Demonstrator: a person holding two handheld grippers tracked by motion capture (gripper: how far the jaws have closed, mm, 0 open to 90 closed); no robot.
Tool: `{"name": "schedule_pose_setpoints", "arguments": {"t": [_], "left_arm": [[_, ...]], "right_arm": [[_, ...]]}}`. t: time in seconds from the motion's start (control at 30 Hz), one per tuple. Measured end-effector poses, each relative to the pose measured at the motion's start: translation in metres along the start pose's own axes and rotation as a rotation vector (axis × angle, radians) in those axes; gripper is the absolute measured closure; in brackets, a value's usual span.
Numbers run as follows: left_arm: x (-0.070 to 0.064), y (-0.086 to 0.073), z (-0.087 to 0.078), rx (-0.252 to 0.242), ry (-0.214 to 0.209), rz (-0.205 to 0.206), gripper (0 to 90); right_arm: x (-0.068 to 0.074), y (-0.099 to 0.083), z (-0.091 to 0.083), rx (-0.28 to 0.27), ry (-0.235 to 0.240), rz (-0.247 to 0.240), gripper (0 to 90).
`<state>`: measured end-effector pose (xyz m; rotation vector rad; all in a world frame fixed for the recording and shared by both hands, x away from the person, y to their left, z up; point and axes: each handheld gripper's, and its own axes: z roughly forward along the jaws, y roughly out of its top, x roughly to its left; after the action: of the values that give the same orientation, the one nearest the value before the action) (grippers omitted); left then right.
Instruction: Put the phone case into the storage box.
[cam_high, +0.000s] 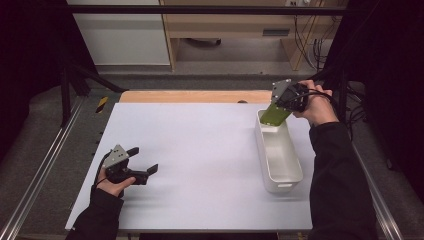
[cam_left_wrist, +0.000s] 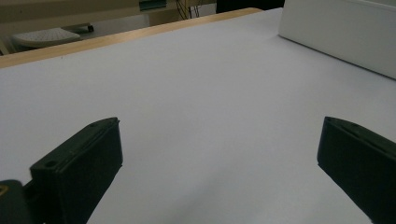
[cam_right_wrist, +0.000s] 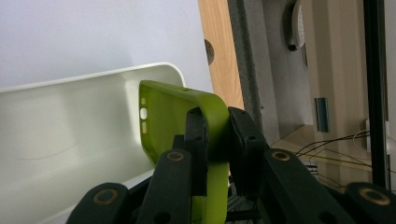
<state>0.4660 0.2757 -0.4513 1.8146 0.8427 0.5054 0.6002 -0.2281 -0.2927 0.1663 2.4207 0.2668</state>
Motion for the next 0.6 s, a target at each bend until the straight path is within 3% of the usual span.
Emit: {"name": "schedule_pose_setpoints", "arguments": {"t": [0.6], "left_arm": [[0.0, -0.001, 0.001, 0.004, -0.003, 0.001, 0.0]], "right_arm": [[0.004, 0.012, 0.025, 0.028, 0.03, -0.132, 79.2]]}}
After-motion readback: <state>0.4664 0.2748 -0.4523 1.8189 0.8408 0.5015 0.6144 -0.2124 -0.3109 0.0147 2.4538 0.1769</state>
